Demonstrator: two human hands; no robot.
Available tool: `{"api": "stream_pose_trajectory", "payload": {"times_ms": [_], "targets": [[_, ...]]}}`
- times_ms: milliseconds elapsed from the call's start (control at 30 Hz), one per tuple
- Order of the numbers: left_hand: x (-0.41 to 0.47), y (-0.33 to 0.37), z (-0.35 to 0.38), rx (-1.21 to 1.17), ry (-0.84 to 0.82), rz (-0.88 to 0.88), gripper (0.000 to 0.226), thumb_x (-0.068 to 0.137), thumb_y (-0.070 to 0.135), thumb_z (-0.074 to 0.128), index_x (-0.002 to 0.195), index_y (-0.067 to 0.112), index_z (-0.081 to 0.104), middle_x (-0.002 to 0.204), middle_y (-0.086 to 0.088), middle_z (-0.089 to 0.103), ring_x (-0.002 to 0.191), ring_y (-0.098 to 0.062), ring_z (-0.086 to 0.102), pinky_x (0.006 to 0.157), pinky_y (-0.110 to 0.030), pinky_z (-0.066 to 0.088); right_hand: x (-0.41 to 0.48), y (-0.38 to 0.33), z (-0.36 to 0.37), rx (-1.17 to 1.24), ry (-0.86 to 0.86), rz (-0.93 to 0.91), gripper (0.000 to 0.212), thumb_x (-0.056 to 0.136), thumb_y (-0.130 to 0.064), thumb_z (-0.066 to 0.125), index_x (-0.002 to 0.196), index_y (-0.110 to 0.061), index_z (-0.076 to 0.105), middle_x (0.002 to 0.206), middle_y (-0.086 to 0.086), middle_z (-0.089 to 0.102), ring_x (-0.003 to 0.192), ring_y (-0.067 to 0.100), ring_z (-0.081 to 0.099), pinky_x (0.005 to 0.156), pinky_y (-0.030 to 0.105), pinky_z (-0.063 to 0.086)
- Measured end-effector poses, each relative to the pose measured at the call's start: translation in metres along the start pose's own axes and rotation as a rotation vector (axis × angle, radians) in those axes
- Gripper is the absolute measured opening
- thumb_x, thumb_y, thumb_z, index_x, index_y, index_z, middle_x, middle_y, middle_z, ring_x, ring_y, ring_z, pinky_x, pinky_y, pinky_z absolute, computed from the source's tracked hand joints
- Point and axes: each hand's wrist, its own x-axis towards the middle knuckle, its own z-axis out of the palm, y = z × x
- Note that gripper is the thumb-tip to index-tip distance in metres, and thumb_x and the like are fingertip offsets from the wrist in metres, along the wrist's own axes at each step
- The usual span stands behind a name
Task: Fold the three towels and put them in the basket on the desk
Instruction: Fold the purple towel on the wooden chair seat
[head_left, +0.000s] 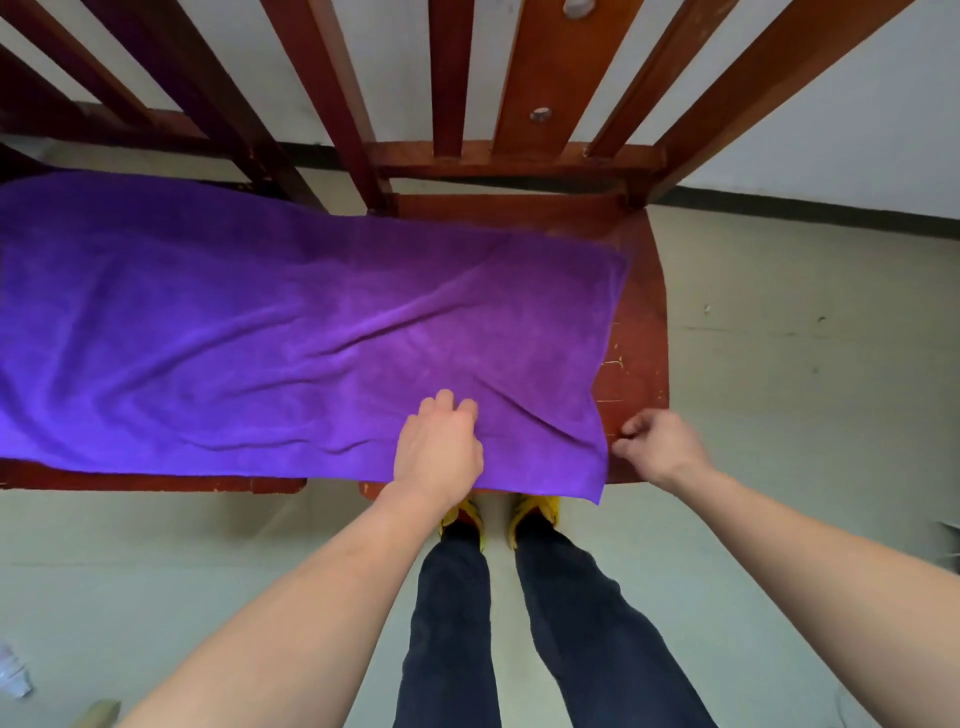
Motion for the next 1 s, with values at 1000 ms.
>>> {"api": "stream_pose_trajectory", "payload": {"times_ms": [1000], "targets": [[-0.014, 0.19, 0.105, -0.451, 0.1, -0.264, 0.012, 0.08, 0.006, 0.047, 0.089, 0.011, 0.052, 0.098, -0.012, 0.057, 0.092, -0.038, 0.056, 0.071, -0.038, 0.04, 0.085, -0.065, -0.131, 0.746, -0.272, -0.064, 0.017, 0.081, -0.004, 0.058, 0.094, -0.014, 0.055, 0.071, 0.002, 0.052, 0.057, 0.013, 0.053, 0.049, 0.026, 0.05]]}}
